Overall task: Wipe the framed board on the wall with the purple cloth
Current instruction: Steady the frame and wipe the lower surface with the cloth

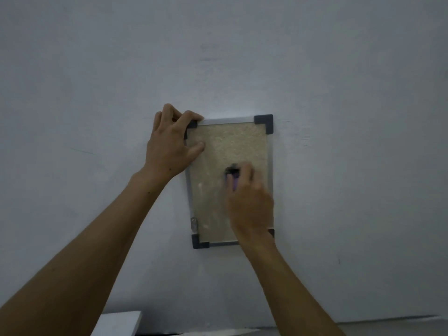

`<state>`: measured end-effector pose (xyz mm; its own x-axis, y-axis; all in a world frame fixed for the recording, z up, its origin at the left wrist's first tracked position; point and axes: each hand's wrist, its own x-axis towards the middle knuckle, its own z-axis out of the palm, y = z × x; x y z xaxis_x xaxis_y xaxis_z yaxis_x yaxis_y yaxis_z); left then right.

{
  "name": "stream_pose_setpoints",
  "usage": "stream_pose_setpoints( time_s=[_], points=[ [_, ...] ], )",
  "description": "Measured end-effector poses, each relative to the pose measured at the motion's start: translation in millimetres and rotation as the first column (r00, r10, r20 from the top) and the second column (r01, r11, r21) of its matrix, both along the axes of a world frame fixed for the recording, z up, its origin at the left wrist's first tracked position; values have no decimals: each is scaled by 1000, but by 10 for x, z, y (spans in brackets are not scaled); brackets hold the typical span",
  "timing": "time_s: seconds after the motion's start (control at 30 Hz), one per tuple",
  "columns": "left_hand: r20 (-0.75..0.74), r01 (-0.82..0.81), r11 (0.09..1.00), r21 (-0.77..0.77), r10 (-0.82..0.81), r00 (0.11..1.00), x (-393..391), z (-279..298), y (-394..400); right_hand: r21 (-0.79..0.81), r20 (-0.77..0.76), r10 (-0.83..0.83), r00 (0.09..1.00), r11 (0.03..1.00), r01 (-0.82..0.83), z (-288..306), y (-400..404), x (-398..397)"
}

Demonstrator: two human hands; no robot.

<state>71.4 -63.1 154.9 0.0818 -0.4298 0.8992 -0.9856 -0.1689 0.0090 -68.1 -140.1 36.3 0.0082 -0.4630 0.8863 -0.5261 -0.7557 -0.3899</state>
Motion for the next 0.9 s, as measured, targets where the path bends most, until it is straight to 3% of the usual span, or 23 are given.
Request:
stream_pose_setpoints(
  time_s=[0.07, 0.1, 0.23, 0.27, 0.4, 0.53, 0.67, 0.8, 0.9],
  points=[
    [-1, -1, 1000, 3, 1, 1000, 3, -5, -4, -96, -189, 63, 980, 992, -82, -51, 79, 90],
    [1, 4, 1000, 5, -4, 1000, -1, -6, -3, -93, -181, 77, 980, 991, -95, -42, 53, 67],
    [-11, 20, 1000, 12, -20, 1000, -20, -3, 4, 116, 240, -39, 970, 993, 11, -37, -118, -94],
    [-15, 21, 1000, 14, -20, 1000, -20, 7, 12, 122, 264, -37, 964, 993, 5, -41, -117, -79],
    [-9, 21, 1000, 19, -21, 1000, -6, 7, 25, -104, -43, -10, 999, 995, 6, -97, -137, -95],
    [-25, 28, 1000, 4, -28, 999, -29, -4, 13, 71, 170, -4, 985, 997, -9, -8, -287, -300],
    [-28, 24, 999, 25, -23, 999, -23, 23, 15, -117, -82, 44, 996, 992, -53, -9, -272, -321],
    [-49, 19, 999, 30, -18, 999, -44, 21, -2, -17, 95, 61, 994, 998, -60, 73, -469, -525],
    [-58, 11, 999, 37, -9, 998, -63, 19, -3, -158, -111, 34, 993, 986, -51, -96, -437, -528]
  ],
)
